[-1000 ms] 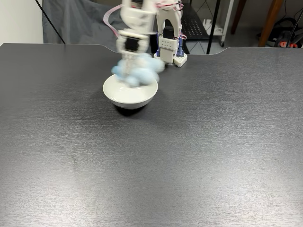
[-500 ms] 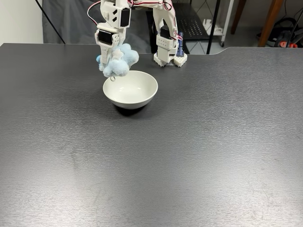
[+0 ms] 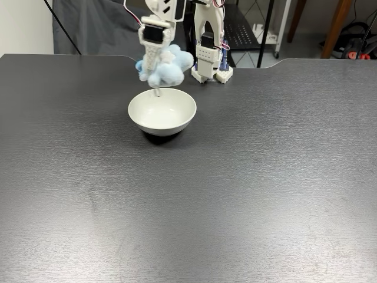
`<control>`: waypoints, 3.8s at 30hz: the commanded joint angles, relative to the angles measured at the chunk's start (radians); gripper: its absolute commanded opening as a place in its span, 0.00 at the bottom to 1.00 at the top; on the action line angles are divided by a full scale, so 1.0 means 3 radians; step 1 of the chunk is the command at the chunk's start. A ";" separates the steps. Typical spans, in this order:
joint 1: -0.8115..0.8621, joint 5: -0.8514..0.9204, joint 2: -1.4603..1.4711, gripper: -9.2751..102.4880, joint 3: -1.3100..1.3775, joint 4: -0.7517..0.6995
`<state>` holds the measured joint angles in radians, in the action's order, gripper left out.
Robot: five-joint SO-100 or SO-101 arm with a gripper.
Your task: Grasp a skyblue doll and put it in the white bowl.
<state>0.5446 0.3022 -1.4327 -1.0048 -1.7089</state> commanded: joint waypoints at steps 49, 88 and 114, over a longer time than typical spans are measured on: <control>-0.0041 -0.0026 -0.0557 0.51 0.0220 -0.0036; -0.1631 -0.0404 -0.4397 0.07 -0.2362 0.1805; -0.1580 -0.0941 -0.6177 0.07 -0.5855 0.1524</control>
<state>0.0644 0.0276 -3.2505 -2.7550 -1.1428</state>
